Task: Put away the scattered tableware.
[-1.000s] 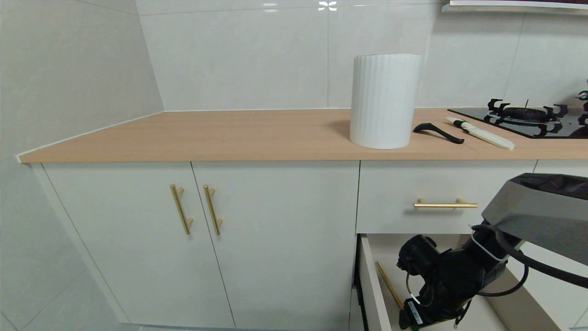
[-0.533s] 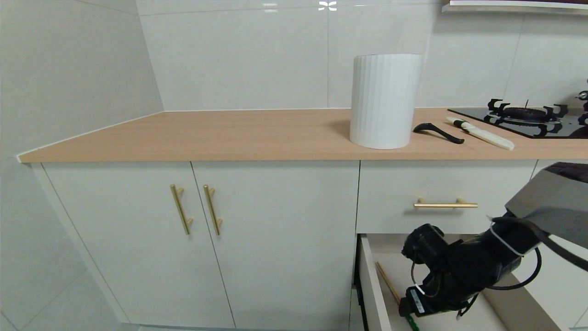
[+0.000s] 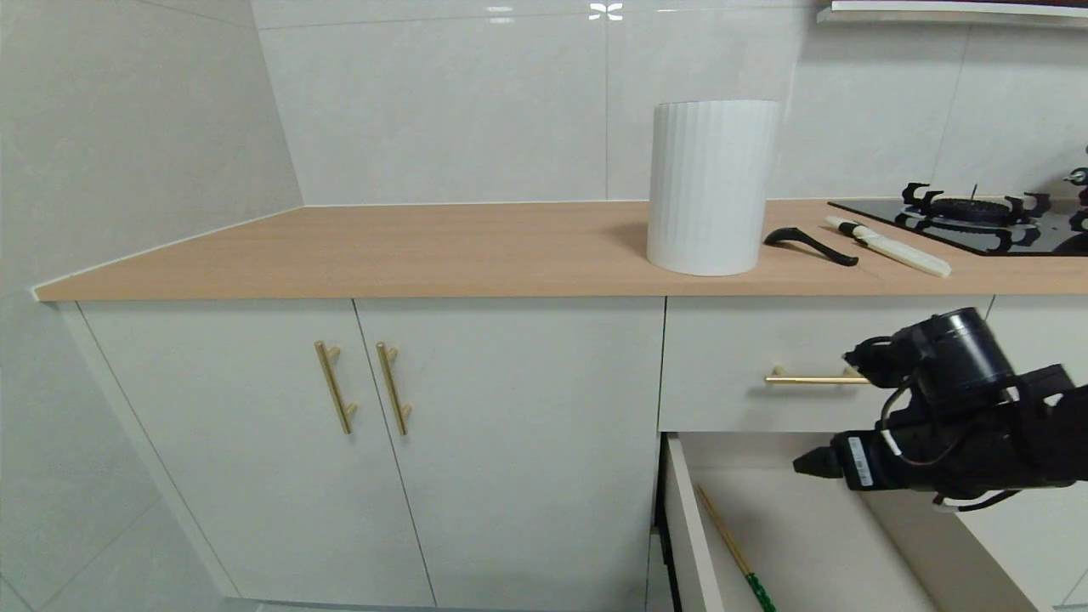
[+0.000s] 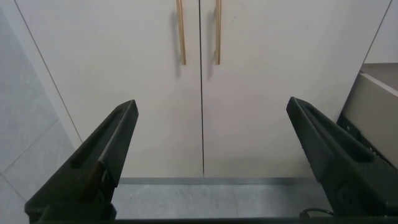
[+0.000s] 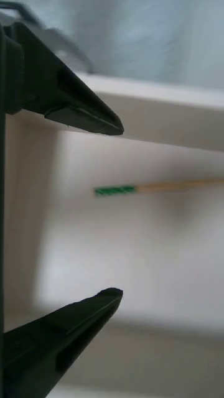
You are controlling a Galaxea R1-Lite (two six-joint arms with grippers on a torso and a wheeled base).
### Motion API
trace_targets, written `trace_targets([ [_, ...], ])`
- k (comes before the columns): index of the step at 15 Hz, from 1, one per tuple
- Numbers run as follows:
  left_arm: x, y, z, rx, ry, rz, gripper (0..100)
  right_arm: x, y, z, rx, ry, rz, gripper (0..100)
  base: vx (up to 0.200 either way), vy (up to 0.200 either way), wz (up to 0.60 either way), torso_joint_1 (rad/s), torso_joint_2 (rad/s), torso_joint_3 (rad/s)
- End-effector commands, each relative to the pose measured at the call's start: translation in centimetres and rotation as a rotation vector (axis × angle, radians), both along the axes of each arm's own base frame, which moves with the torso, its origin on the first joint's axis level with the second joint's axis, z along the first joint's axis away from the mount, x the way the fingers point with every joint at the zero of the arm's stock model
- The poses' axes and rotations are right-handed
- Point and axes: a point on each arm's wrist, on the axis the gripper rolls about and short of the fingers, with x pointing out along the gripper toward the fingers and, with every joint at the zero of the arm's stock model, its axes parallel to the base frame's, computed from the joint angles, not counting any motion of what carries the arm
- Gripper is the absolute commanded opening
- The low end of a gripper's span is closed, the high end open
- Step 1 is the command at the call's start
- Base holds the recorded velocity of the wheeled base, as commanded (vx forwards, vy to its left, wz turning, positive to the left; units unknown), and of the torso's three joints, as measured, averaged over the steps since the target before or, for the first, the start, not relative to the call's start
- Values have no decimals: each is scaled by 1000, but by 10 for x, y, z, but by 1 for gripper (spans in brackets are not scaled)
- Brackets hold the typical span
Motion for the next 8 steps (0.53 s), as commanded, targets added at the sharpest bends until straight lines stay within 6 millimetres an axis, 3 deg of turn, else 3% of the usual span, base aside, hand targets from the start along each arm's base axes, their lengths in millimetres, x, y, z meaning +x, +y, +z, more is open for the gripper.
trace_targets([
  [1,0,0,0,0,0,0,100,-24,-17,41,31,-159,-29,100,0,0,0,0,0,0],
  [8,0,0,0,0,0,0,100,-41,-22,57,21,-234,-7,100,0,0,0,11,-48,-30],
])
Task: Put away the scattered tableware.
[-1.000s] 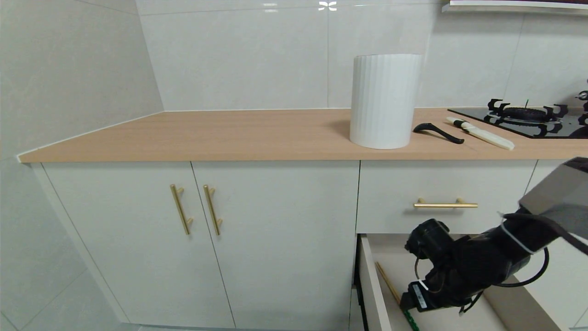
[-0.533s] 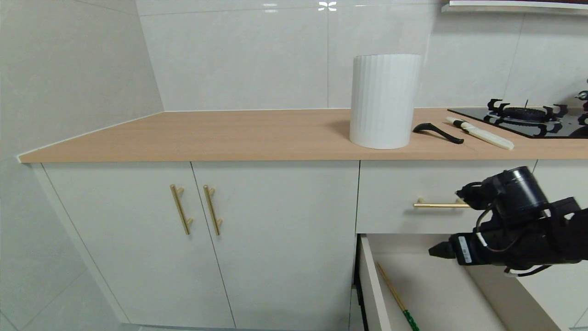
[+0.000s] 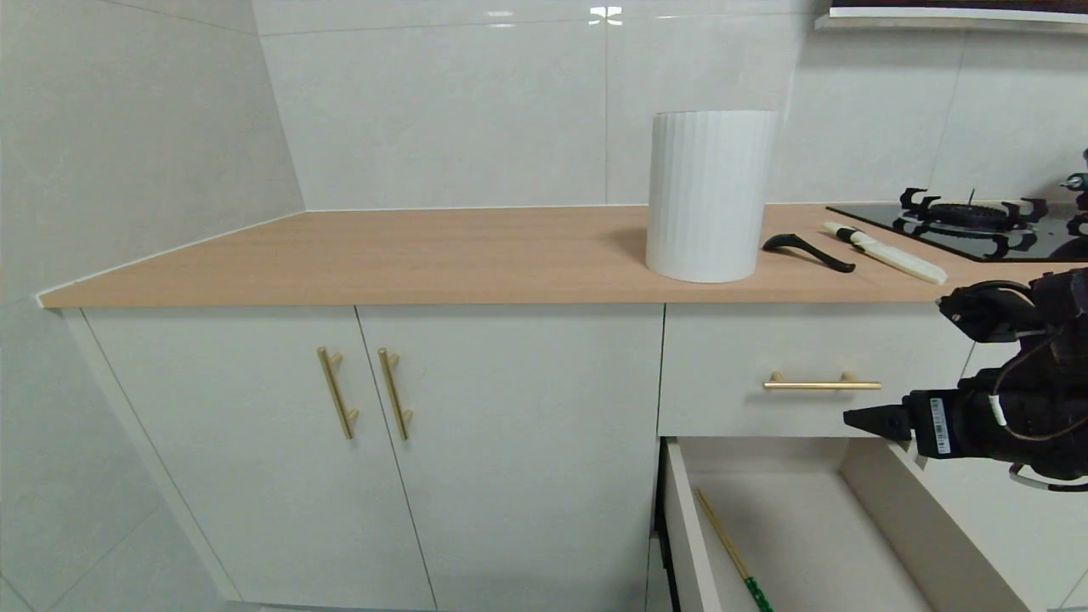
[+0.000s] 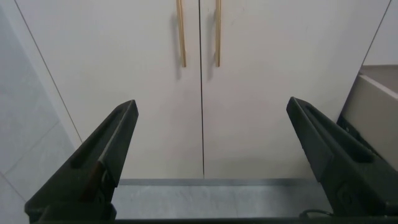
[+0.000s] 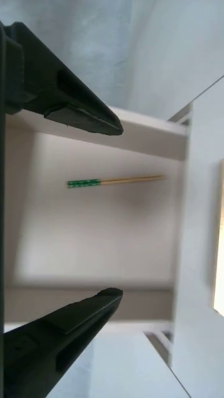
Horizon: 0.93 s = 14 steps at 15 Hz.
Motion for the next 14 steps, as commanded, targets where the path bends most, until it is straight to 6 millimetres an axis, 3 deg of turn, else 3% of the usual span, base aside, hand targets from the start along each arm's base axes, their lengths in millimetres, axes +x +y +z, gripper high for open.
trace_targets([
  [1,0,0,0,0,-1,0,100,-4,-1,3,-1,-15,4,100,0,0,0,85,-325,-232],
  [14,0,0,0,0,-1,0,100,-3,0,-3,-20,6,24,100,0,0,0,168,-452,-286],
])
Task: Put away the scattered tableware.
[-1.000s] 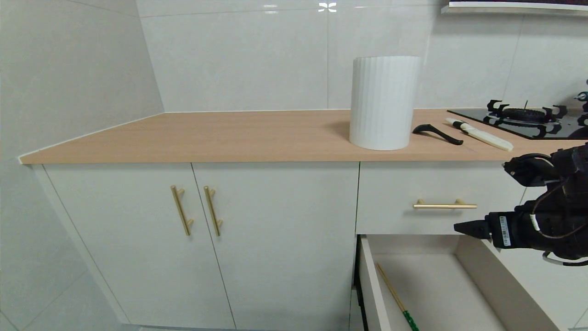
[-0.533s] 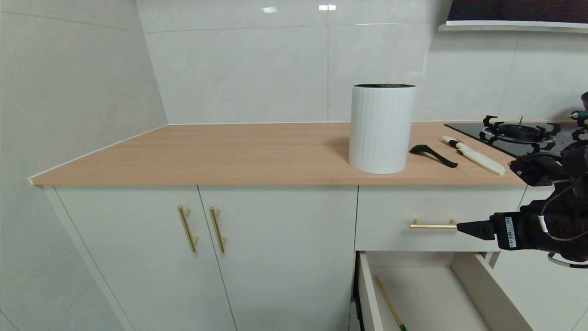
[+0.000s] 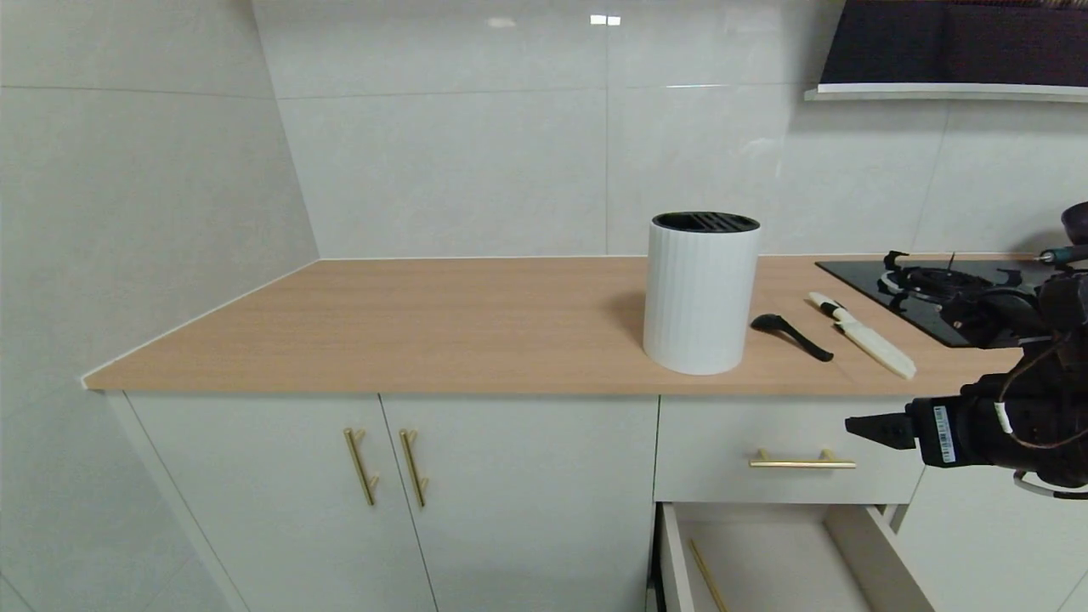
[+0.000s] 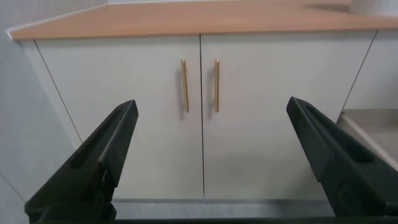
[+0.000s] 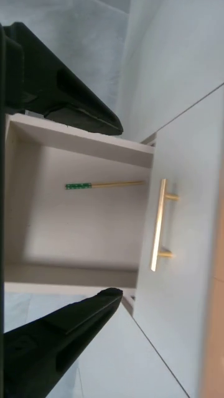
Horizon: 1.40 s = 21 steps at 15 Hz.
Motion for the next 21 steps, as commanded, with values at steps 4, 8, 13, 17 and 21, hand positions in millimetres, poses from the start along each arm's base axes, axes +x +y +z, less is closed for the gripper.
trace_targets([
  [4,0,0,0,0,-1,0,100,6,1,-4,-4,14,1,100,0,0,0,170,-384,-220],
  [8,0,0,0,0,-1,0,100,56,-3,-11,-24,-92,-15,100,0,0,0,24,-43,-26],
  [13,0,0,0,0,-1,0,100,133,-35,-38,-2,-101,88,100,0,0,0,0,0,0],
  [17,0,0,0,0,-1,0,100,171,-43,-59,-37,-141,110,100,0,0,0,0,0,0],
  [21,0,0,0,0,-1,0,100,184,-46,-85,-14,-128,126,100,0,0,0,0,0,0],
])
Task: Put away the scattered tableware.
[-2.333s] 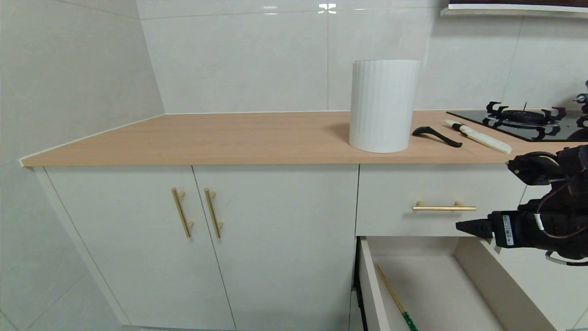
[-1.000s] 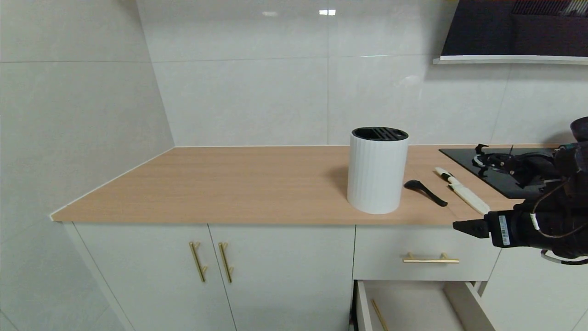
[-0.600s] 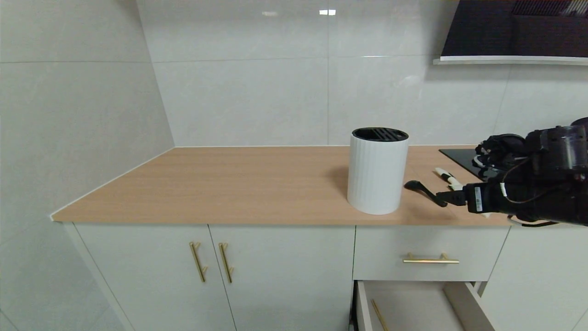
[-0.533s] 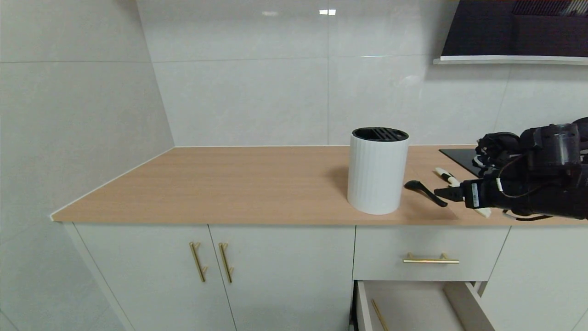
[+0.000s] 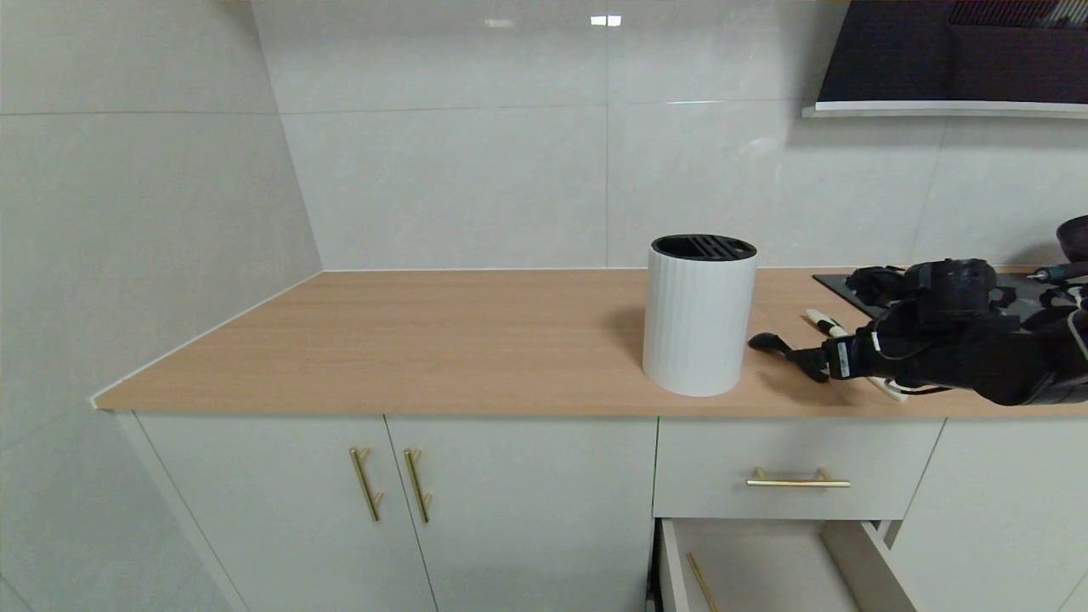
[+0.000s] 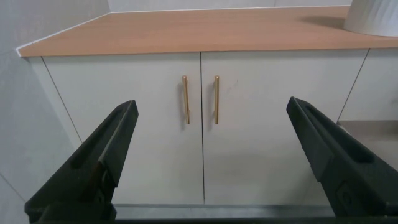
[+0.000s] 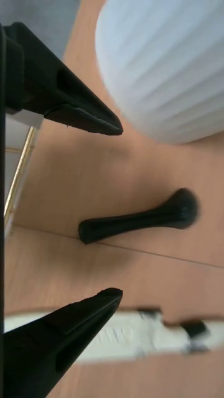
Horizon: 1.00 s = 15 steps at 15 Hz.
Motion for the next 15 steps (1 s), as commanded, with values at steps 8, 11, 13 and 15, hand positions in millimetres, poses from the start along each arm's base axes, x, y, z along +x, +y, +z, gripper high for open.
trace_targets([
  [8,0,0,0,0,-1,0,100,24,-7,-36,32,7,29,100,0,0,0,0,0,0],
  [11,0,0,0,0,-1,0,100,29,-9,-42,34,13,25,100,0,0,0,0,0,0],
  [13,0,0,0,0,-1,0,100,32,-10,-47,37,18,20,100,0,0,0,0,0,0],
  [15,0,0,0,0,-1,0,100,36,-10,-48,59,21,8,100,0,0,0,0,0,0],
])
